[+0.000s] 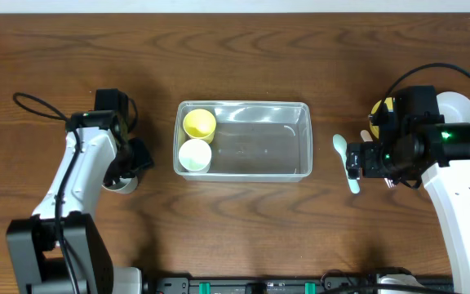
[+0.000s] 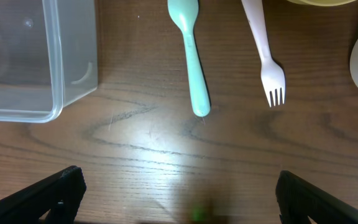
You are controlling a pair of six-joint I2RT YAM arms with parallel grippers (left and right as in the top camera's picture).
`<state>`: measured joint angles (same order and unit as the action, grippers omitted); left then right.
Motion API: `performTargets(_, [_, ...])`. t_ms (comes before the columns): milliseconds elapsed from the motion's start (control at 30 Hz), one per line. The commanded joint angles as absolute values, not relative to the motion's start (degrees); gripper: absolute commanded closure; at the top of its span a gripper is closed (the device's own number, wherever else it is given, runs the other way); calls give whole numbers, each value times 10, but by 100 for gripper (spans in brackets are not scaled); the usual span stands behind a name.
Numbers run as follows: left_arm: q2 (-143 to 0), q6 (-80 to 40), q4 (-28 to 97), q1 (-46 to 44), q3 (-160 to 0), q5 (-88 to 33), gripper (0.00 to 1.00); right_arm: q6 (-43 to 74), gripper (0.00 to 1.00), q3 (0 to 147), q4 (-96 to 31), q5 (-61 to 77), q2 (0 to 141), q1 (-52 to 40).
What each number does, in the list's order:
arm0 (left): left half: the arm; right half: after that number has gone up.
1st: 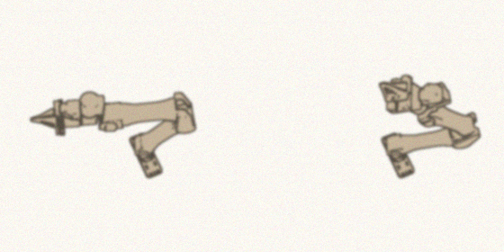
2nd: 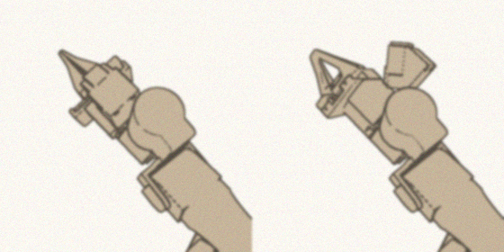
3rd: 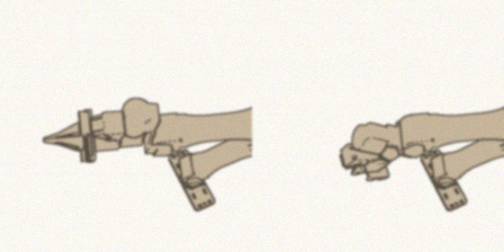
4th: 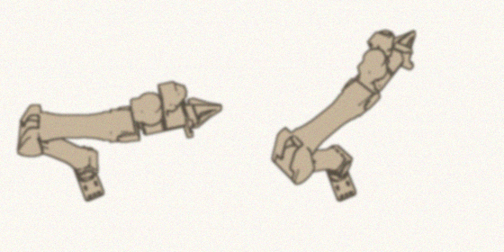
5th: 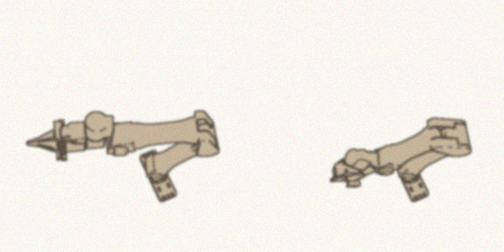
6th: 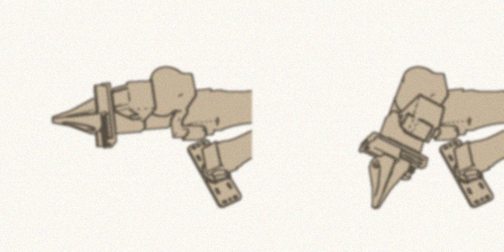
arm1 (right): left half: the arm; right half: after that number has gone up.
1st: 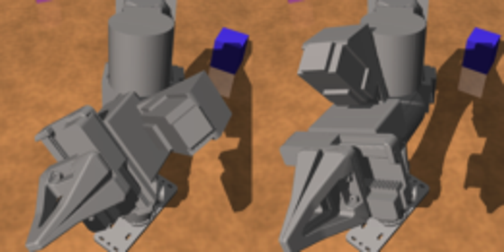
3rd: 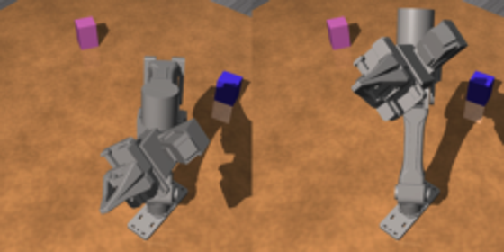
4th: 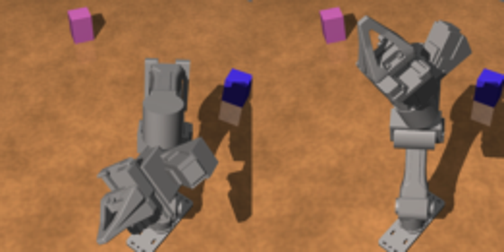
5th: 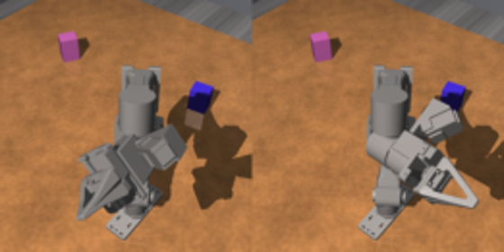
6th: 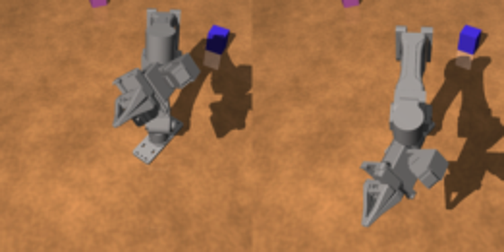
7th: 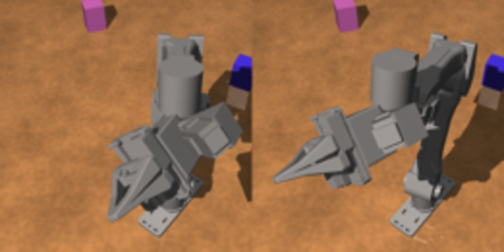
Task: Pack container
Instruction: 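Move the left gripper back and grasp the grey cup, then place the grey cup in the container and withdraw the left arm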
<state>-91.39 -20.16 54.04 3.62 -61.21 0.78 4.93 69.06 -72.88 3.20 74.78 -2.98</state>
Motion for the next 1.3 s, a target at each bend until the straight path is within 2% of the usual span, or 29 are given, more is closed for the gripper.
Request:
performTargets(0, [-924, -202, 536, 38, -612, 5, 39, 40, 1, 700, -730, 30, 749, -36])
performTargets(67, [-924, -202, 534, 38, -612, 5, 60, 40, 1, 700, -731, 30, 749, -36])
performTargets(100, [-924, -202, 532, 38, -612, 5, 75, 40, 1, 700, -731, 30, 749, -36])
performTargets(233, [-924, -202, 530, 38, -612, 5, 88, 40, 1, 700, -731, 30, 749, -36])
performTargets(567, [-924, -187, 530, 38, -612, 5, 94, 40, 1, 700, -731, 30, 749, -36])
performTargets(867, [-919, -166, 539, 38, -632, 6, 94, 40, 1, 700, -731, 30, 749, -36])
performTargets(1067, [-885, -157, 651, 13, -765, 4, 94, 40, 1, 700, -731, 30, 749, -36])
performTargets(1267, [-869, -124, 751, -100, -974, 5, 94, 40, 1, 700, -731, 30, 749, -36])
